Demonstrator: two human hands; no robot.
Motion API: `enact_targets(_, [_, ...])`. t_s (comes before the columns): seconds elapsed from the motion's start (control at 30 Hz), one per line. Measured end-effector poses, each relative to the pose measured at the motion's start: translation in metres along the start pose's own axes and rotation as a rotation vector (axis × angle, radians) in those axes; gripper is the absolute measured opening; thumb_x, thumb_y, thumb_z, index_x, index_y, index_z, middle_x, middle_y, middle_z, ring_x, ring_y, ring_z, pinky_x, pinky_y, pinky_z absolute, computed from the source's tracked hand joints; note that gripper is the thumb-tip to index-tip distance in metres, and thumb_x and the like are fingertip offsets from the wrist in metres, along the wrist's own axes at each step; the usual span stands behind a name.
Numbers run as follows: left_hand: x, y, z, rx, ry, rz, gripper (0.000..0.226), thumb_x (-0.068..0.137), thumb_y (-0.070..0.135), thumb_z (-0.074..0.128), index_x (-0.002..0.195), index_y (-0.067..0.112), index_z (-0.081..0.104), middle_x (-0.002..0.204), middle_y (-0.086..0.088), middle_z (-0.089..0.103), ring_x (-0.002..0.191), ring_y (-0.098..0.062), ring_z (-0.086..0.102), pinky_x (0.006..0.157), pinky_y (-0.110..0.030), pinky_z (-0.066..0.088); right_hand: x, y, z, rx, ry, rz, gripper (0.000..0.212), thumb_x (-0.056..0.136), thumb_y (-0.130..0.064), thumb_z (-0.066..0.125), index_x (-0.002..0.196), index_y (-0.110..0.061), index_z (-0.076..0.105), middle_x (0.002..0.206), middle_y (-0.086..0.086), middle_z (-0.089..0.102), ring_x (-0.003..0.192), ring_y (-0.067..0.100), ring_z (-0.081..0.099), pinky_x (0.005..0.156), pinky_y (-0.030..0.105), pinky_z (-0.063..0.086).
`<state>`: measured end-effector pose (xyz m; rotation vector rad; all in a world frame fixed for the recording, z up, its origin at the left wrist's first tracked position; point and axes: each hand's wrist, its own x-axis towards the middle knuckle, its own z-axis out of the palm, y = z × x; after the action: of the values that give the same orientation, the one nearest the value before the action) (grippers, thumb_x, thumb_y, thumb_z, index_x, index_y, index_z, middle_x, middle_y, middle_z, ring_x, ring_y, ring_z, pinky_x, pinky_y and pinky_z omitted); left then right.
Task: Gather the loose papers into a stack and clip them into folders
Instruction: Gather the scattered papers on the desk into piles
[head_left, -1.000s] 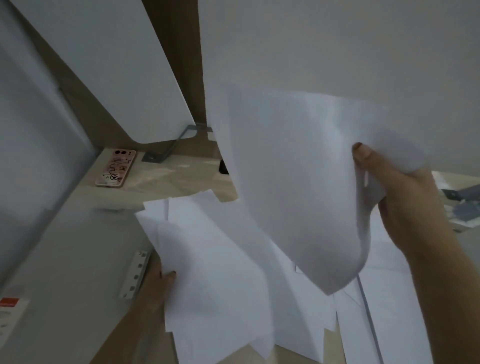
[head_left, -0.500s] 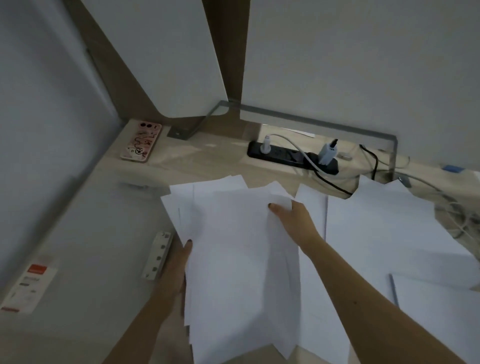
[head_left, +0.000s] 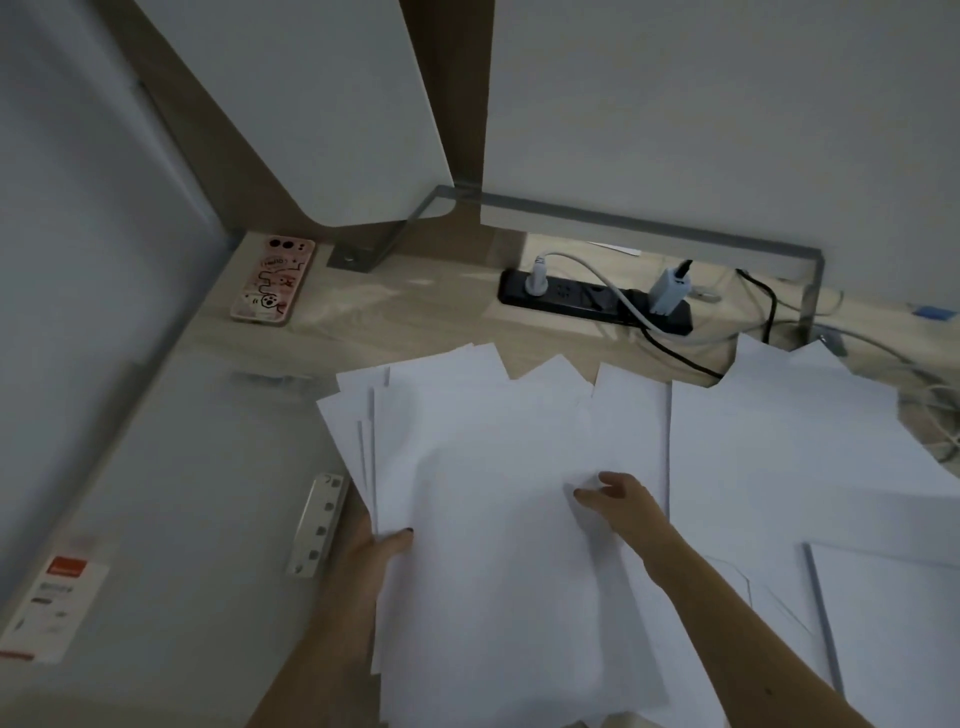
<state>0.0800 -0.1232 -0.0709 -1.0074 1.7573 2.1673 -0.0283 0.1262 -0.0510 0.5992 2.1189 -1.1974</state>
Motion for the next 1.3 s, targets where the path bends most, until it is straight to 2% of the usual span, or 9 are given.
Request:
enact_targets(0.17, [-0.008, 0.014, -0.004, -0.071, 0.013, 0.021, 0.072, 0.061, 0.018, 0.063, 0.131, 0.018, 0.049, 0.124, -0.005, 0.06, 0.114, -0.028, 0.056, 0.104, -0.049, 0.04, -0.016, -0.003, -0.02, 0.122, -0.143, 0.02, 0.05, 0.079, -0.03, 0.07, 0.122, -0.01, 0.054, 0.116, 0.017, 0.063, 0.102, 0.027, 0.061, 0.093, 0.036, 0.045])
enact_targets(0.3, [-0.018, 0.025, -0.001, -0.042, -0.028, 0.072, 0.047, 0.074, 0.01, 0.066, 0.118, 0.022, 0.056, 0.112, 0.001, 0.064, 0.104, -0.019, 0.059, 0.095, -0.038, 0.044, -0.032, -0.007, -0.025, 0.265, -0.28, -0.085, 0.039, 0.078, -0.027, 0.069, 0.114, -0.016, 0.062, 0.111, 0.001, 0.07, 0.103, 0.019, 0.064, 0.095, 0.035, 0.047])
enact_targets(0.47, [-0.026, 0.044, 0.0, 0.099, -0.036, 0.151, 0.039, 0.067, 0.025, 0.066, 0.103, 0.011, 0.061, 0.09, -0.013, 0.066, 0.085, -0.027, 0.063, 0.072, -0.032, 0.048, -0.051, -0.008, -0.035, 0.352, -0.403, -0.187, 0.067, 0.058, -0.043, 0.082, 0.118, -0.021, 0.061, 0.113, -0.004, 0.07, 0.106, 0.016, 0.065, 0.089, 0.031, 0.051])
enact_targets(0.7, [-0.032, 0.076, 0.024, 0.176, -0.144, 0.308, 0.024, 0.065, 0.016, 0.056, 0.087, 0.021, 0.062, 0.069, 0.016, 0.072, 0.064, -0.004, 0.066, 0.053, -0.013, 0.05, -0.075, -0.021, -0.065, 0.486, -0.234, -0.371, 0.051, 0.065, -0.023, 0.077, 0.113, -0.017, 0.062, 0.106, 0.004, 0.073, 0.094, 0.02, 0.07, 0.069, 0.026, 0.057])
enact_targets(0.87, [-0.033, 0.092, 0.042, 0.246, -0.136, 0.388, 0.025, 0.085, 0.004, 0.06, 0.072, 0.025, 0.061, 0.058, 0.016, 0.068, 0.055, 0.002, 0.062, 0.053, -0.014, 0.047, -0.096, -0.031, -0.093, 0.495, -0.231, -0.535, 0.049, 0.064, -0.019, 0.081, 0.11, -0.018, 0.066, 0.109, 0.004, 0.072, 0.1, 0.02, 0.068, 0.075, 0.026, 0.056])
enact_targets(0.97, [-0.034, 0.103, 0.053, 0.28, -0.128, 0.433, 0.037, 0.079, 0.01, 0.066, 0.05, 0.023, 0.048, 0.039, 0.009, 0.047, 0.04, -0.001, 0.045, 0.046, -0.015, 0.036, -0.105, -0.037, -0.106, 0.482, -0.208, -0.608, 0.04, 0.068, -0.015, 0.073, 0.108, -0.02, 0.066, 0.108, 0.002, 0.072, 0.101, 0.019, 0.067, 0.077, 0.025, 0.056])
enact_targets(1.07, [-0.033, 0.111, 0.059, 0.297, -0.178, 0.436, 0.023, 0.061, 0.03, 0.067, 0.07, 0.011, 0.059, 0.066, -0.004, 0.059, 0.059, -0.008, 0.058, 0.051, -0.015, 0.044, -0.11, -0.04, -0.114, 0.414, -0.208, -0.645, 0.047, 0.063, -0.026, 0.083, 0.108, -0.026, 0.067, 0.111, 0.001, 0.07, 0.104, 0.019, 0.066, 0.087, 0.031, 0.055])
enact_targets(1.2, [-0.035, 0.114, 0.071, 0.264, -0.225, 0.45, 0.025, 0.082, -0.005, 0.061, 0.085, 0.02, 0.06, 0.085, 0.006, 0.065, 0.067, 0.011, 0.063, 0.061, -0.004, 0.047, -0.114, -0.041, -0.112, 0.337, -0.249, -0.655, 0.042, 0.07, -0.014, 0.072, 0.11, -0.025, 0.066, 0.112, 0.0, 0.07, 0.104, 0.016, 0.066, 0.087, 0.03, 0.054])
enact_targets(1.3, [-0.04, 0.116, 0.078, 0.258, -0.248, 0.495, 0.022, 0.074, 0.008, 0.064, 0.089, 0.024, 0.06, 0.083, 0.014, 0.066, 0.071, 0.005, 0.064, 0.061, -0.006, 0.049, -0.114, -0.04, -0.107, 0.372, -0.191, -0.647, 0.039, 0.069, -0.017, 0.069, 0.107, -0.022, 0.066, 0.105, -0.002, 0.073, 0.098, 0.013, 0.068, 0.079, 0.022, 0.055])
